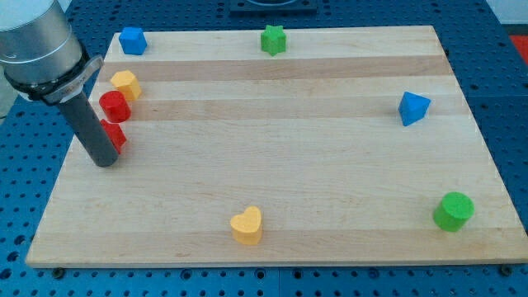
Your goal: Move the arm right to the yellow heart
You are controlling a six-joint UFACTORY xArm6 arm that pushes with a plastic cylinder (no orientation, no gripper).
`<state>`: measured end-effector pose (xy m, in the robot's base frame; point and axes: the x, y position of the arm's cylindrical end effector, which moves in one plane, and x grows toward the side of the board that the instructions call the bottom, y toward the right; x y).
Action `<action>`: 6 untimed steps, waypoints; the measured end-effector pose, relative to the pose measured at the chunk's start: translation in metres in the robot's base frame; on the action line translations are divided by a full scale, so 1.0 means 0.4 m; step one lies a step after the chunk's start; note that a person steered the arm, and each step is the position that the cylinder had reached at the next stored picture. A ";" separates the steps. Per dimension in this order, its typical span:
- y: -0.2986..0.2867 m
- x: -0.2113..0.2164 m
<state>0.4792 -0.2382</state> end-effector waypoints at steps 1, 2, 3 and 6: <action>0.006 -0.021; 0.006 -0.012; 0.097 0.037; 0.628 0.079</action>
